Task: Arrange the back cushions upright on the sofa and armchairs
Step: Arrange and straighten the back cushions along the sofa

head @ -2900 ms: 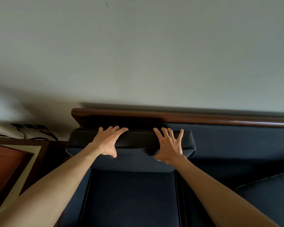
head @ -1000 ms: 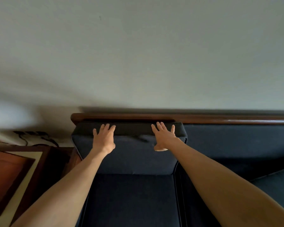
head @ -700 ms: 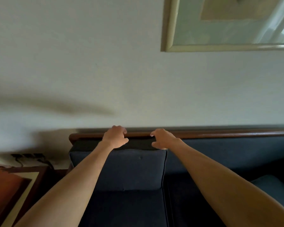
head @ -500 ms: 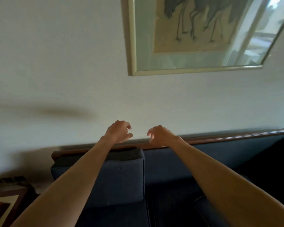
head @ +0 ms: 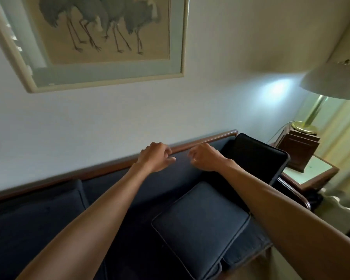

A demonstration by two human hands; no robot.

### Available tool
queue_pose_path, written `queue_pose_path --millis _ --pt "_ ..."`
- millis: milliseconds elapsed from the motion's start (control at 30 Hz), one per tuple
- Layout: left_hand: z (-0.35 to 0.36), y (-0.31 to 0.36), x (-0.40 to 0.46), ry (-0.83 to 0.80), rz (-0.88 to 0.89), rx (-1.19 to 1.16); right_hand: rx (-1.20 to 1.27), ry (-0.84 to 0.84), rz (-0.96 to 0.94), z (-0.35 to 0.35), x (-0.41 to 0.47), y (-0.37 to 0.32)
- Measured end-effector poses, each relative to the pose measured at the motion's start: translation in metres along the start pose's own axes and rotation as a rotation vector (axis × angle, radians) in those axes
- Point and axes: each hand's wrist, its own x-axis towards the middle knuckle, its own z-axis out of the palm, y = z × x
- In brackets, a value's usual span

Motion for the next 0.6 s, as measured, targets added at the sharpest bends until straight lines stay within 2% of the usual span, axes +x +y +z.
queue_pose_path --millis 267,467,600 --pt "0.121 0.085 0.029 -0.157 0.057 -0.014 0.075 -0.083 0.213 0.026 -0.040 0.150" --pt "0.222 0.105 0.063 -0.291 0.037 -0.060 0.128 -0.200 0.397 0.079 -0.020 0.249" --pt "0.301 0.102 0.058 -0.410 0.025 -0.023 0.187 -0.287 0.484 0.145 -0.019 0.306"
